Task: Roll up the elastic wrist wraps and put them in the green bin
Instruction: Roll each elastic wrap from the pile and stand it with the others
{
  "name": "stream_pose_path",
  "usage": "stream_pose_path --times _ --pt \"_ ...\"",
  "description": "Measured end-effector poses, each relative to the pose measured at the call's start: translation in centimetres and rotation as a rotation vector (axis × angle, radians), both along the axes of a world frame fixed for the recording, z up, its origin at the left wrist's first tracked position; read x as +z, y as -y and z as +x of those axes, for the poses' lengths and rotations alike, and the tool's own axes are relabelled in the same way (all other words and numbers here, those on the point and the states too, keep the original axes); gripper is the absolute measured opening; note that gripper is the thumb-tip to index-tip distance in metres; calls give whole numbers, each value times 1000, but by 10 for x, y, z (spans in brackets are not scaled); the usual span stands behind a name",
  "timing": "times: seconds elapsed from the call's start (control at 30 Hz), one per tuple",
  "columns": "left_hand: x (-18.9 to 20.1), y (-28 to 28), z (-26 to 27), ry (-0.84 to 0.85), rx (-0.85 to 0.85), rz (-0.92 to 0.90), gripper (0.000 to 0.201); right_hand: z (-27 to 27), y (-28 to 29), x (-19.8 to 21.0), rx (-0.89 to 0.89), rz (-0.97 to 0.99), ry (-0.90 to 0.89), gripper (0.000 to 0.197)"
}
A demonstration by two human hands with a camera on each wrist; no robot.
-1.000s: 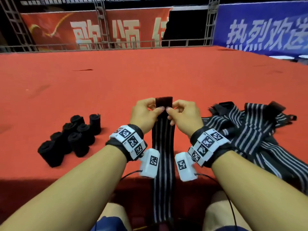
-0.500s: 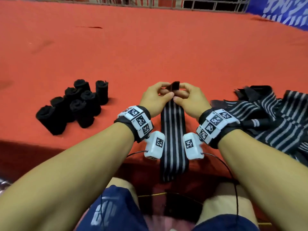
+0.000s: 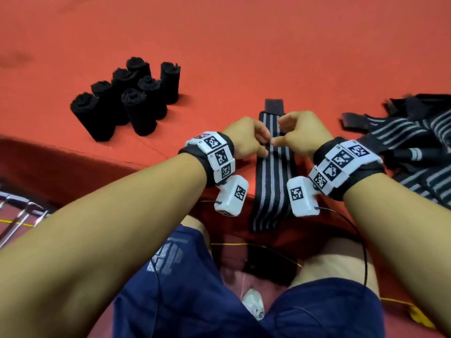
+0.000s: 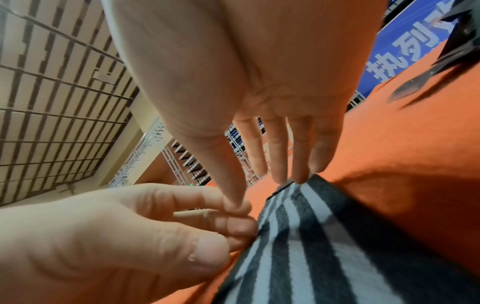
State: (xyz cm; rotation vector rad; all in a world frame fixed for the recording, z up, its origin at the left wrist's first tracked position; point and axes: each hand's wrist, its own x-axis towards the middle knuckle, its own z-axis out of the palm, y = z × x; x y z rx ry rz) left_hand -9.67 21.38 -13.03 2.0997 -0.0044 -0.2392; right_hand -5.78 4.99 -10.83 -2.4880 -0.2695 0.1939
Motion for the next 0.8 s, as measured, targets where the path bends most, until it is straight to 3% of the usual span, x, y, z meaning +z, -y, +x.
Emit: stream_pose_path --times 0.23,0.4,0.5,0.67,0.8 --pt "0 10 -18 77 8 203 48 -44 6 5 -22 -207 28 52" --pt "3 20 -33 60 -36 311 30 -54 4 0 -24 -255 26 46" --pt "3 23 -41 26 -76 353 34 -57 6 -2 -73 -280 9 40" --pt "3 24 -53 63 -58 386 37 -67 16 -1 -130 -221 -131 40" --pt "1 21 -62 109 9 277 51 -65 23 -7 -196 19 -69 64"
